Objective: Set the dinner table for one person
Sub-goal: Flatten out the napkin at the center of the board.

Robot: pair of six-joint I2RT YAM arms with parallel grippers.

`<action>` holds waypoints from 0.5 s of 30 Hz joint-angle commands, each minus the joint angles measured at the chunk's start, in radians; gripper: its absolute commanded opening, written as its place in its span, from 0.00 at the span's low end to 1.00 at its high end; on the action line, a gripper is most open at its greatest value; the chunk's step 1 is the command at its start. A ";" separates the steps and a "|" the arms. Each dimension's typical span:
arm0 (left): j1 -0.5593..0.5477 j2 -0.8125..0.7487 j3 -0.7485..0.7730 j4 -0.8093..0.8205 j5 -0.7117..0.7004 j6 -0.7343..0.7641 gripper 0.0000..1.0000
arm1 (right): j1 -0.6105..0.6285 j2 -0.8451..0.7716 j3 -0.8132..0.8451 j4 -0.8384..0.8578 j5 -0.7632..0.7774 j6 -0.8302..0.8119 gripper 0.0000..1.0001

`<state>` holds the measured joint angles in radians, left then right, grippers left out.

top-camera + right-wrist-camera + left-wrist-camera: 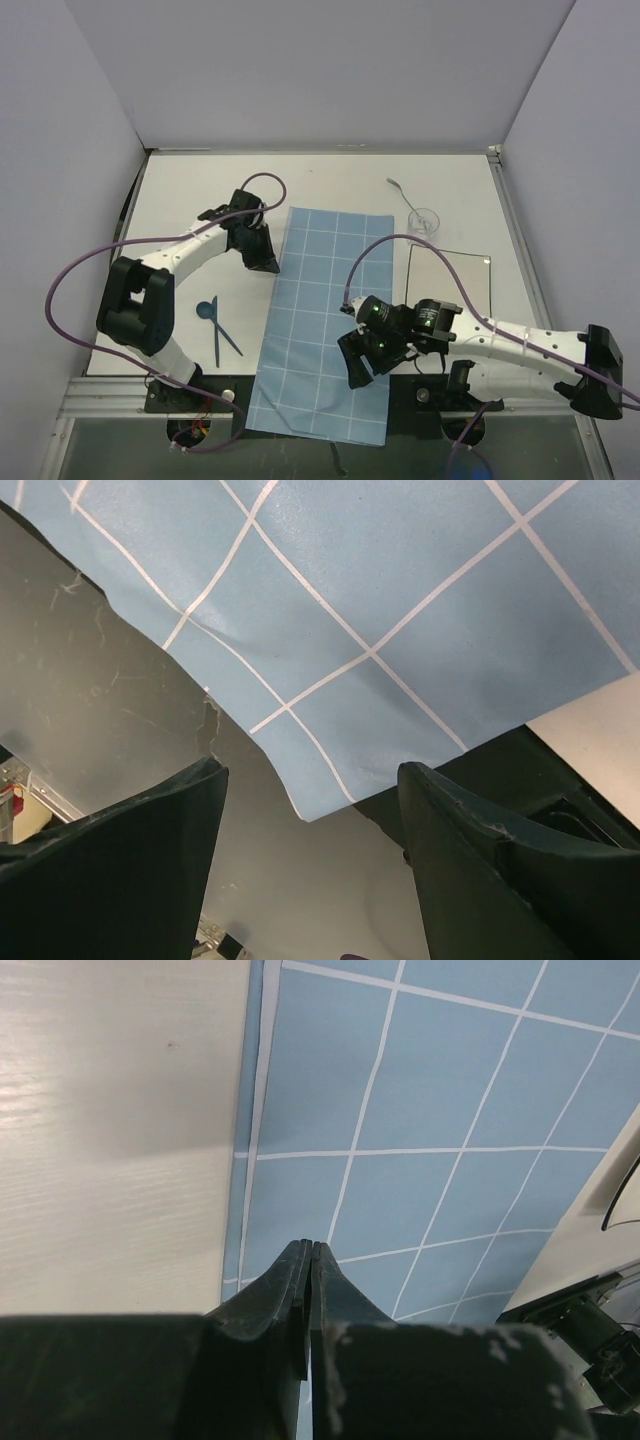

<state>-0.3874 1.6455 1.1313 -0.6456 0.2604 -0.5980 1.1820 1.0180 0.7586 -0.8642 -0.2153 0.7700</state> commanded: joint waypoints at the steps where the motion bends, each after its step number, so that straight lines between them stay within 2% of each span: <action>1: -0.008 -0.054 -0.024 0.033 0.010 -0.004 0.00 | 0.028 0.078 0.047 0.077 0.019 0.015 0.70; 6: -0.010 -0.133 -0.107 -0.031 -0.062 -0.024 0.00 | 0.077 0.241 0.152 0.132 0.028 -0.011 0.65; 9: -0.013 -0.243 -0.182 -0.040 -0.080 -0.065 0.00 | 0.114 0.357 0.235 0.152 0.047 -0.034 0.42; 10: -0.018 -0.293 -0.203 -0.061 -0.100 -0.083 0.00 | 0.127 0.398 0.262 0.152 0.053 -0.040 0.38; 12: -0.035 -0.423 -0.236 -0.126 -0.173 -0.128 0.00 | 0.150 0.478 0.318 0.150 0.059 -0.050 0.38; 15: -0.053 -0.615 -0.293 -0.207 -0.193 -0.185 0.00 | 0.184 0.576 0.381 0.160 0.071 -0.062 0.35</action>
<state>-0.4179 1.2697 0.8711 -0.7528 0.1375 -0.6918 1.3262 1.5105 1.0565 -0.7471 -0.1772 0.7368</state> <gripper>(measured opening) 0.005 0.372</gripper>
